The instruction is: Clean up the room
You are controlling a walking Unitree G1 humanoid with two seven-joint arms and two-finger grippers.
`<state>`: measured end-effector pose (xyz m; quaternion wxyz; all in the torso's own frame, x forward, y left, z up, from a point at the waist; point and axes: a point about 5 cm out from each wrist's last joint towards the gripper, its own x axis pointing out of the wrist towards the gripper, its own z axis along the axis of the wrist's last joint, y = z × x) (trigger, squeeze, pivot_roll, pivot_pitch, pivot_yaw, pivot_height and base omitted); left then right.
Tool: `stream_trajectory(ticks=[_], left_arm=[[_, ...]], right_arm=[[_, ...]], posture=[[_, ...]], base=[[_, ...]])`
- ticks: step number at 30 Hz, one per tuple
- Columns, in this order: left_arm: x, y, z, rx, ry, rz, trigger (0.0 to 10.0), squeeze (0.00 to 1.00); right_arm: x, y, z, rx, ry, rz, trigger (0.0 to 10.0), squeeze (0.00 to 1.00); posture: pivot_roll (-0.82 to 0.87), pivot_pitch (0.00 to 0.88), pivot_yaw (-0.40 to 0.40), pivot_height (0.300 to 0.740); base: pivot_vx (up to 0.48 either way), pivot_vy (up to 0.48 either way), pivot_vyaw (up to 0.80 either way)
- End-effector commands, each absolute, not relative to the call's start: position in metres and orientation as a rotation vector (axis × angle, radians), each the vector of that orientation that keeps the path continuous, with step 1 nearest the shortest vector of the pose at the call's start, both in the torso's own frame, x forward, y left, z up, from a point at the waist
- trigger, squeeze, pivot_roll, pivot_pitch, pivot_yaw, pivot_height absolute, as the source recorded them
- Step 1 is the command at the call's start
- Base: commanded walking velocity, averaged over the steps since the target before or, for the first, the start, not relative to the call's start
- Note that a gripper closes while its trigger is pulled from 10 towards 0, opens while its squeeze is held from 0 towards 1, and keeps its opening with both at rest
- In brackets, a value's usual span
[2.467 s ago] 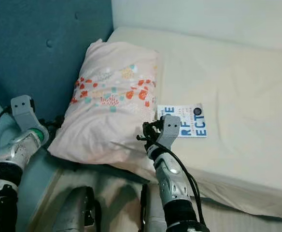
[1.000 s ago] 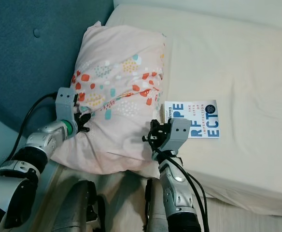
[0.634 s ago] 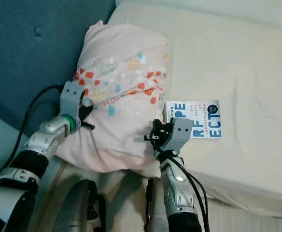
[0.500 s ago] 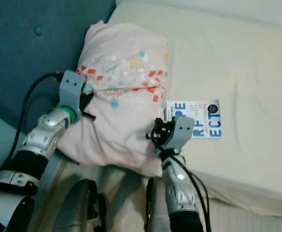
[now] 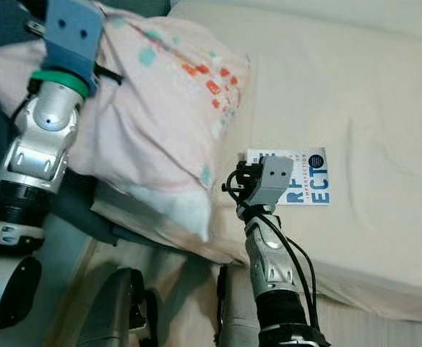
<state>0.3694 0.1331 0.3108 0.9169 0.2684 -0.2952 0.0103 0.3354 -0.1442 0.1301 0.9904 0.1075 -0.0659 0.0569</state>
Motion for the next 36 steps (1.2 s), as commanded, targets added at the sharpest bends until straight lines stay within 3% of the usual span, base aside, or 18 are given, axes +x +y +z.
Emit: stream_trajectory(ticks=[1, 4, 10, 11, 12, 13, 14, 18, 19, 21, 24, 25, 26, 27, 28, 29, 33, 36], left_arm=[[0.369, 0.133, 0.248, 0.634, -0.381, -0.064, 0.0, 0.0], [0.361, 0.133, 0.189, 0.615, -0.145, -0.146, 0.0, 0.0], [0.353, 0.129, 0.149, 0.599, 0.041, -0.251, 0.0, 0.0], [0.356, 0.132, 0.148, 0.602, 0.049, -0.209, 2.2, 0.0], [0.356, 0.132, 0.148, 0.602, 0.049, -0.209, 2.2, 0.0], [0.359, 0.134, 0.151, 0.612, 0.038, -0.172, 8.7, 0.0], [0.362, 0.136, 0.155, 0.607, 0.017, -0.139, 10.0, 0.0], [0.364, 0.137, 0.166, 0.619, -0.044, -0.109, 10.0, 0.0], [0.364, 0.137, 0.174, 0.612, -0.091, -0.091, 10.0, 1.0], [0.362, 0.136, 0.183, 0.587, -0.143, -0.106, 10.0, 1.0], [0.341, 0.136, 0.209, 0.328, -0.223, -0.258, 10.0, 1.0], [0.341, 0.136, 0.209, 0.328, -0.223, -0.258, 10.0, 1.0], [0.327, 0.135, 0.217, 0.215, -0.211, -0.4, 10.0, 0.82], [0.317, 0.133, 0.222, 0.151, -0.203, -0.51, 10.0, 0.82], [0.303, 0.134, 0.229, 0.129, -0.197, -0.632, 10.0, 0.0], [0.286, 0.136, 0.239, 0.124, -0.206, -0.759, 10.0, 0.0], [0.271, 0.137, 0.252, 0.129, -0.23, -0.848, 10.0, 0.0], [0.295, 0.128, 0.248, 0.026, -0.283, -0.577, 10.0, 0.0]], right_arm=[[0.329, -0.143, 0.118, 0.216, -0.102, 0.115, 10.0, 0.0], [0.324, -0.144, 0.112, 0.215, -0.086, 0.11, 10.0, 0.0], [0.321, -0.147, 0.106, 0.21, -0.075, 0.106, 10.0, 0.0], [0.32, -0.148, 0.106, 0.207, -0.073, 0.105, 10.0, 0.0], [0.32, -0.148, 0.106, 0.207, -0.073, 0.105, 10.0, 0.0], [0.32, -0.149, 0.106, 0.206, -0.074, 0.105, 10.0, 0.0], [0.32, -0.149, 0.106, 0.207, -0.076, 0.105, 10.0, 0.0], [0.321, -0.149, 0.107, 0.207, -0.082, 0.107, 10.0, 0.0], [0.321, -0.148, 0.108, 0.208, -0.086, 0.108, 10.0, 0.0], [0.321, -0.148, 0.11, 0.211, -0.094, 0.114, 10.0, 0.0], [0.317, -0.151, 0.114, 0.213, -0.123, 0.118, 10.0, 0.0], [0.317, -0.151, 0.114, 0.213, -0.123, 0.118, 10.0, 0.0], [0.315, -0.155, 0.116, 0.198, -0.138, 0.108, 10.0, 0.0], [0.313, -0.157, 0.118, 0.187, -0.147, 0.1, 10.0, 0.0], [0.311, -0.161, 0.119, 0.173, -0.155, 0.095, 10.0, 0.0], [0.308, -0.166, 0.121, 0.163, -0.167, 0.088, 10.0, 0.0], [0.303, -0.173, 0.124, 0.152, -0.181, 0.076, 10.0, 0.0], [0.299, -0.179, 0.126, 0.15, -0.202, 0.05, 10.0, 0.0]], posture=[[-0.03, 0.248, 0.098, 0.626], [-0.03, 0.251, 0.093, 0.626], [-0.04, 0.251, 0.088, 0.626], [-0.04, 0.247, 0.086, 0.626], [-0.04, 0.247, 0.086, 0.626], [-0.04, 0.247, 0.086, 0.626], [-0.04, 0.242, 0.085, 0.626], [-0.04, 0.236, 0.085, 0.626], [-0.04, 0.231, 0.084, 0.626], [-0.04, 0.231, 0.084, 0.626], [-0.04, 0.224, 0.09, 0.626], [-0.04, 0.224, 0.09, 0.626], [-0.03, 0.225, 0.087, 0.626], [-0.03, 0.224, 0.087, 0.626], [-0.02, 0.222, 0.083, 0.626], [-0.01, 0.216, 0.077, 0.626], [0.0, 0.202, 0.066, 0.626], [-0.01, 0.181, 0.063, 0.626]], base=[[0.0, 0.0, 0.0], [0.0, 0.0, 0.0], [0.0, 0.0, 0.0], [0.0, 0.0, 0.0], [0.0, 0.0, 0.0], [0.0, 0.0, 0.0], [0.0, 0.0, 0.0], [0.0, 0.0, 0.0], [0.0, 0.0, 0.0], [0.0, 0.0, 0.0], [0.0, 0.0, 0.0], [0.0, 0.0, 0.0], [0.0, 0.0, 0.0], [0.0, 0.0, 0.0], [0.0, 0.0, 0.0], [0.0, 0.0, 0.0], [0.0, 0.0, 0.0], [0.0, 0.0, 0.0]])
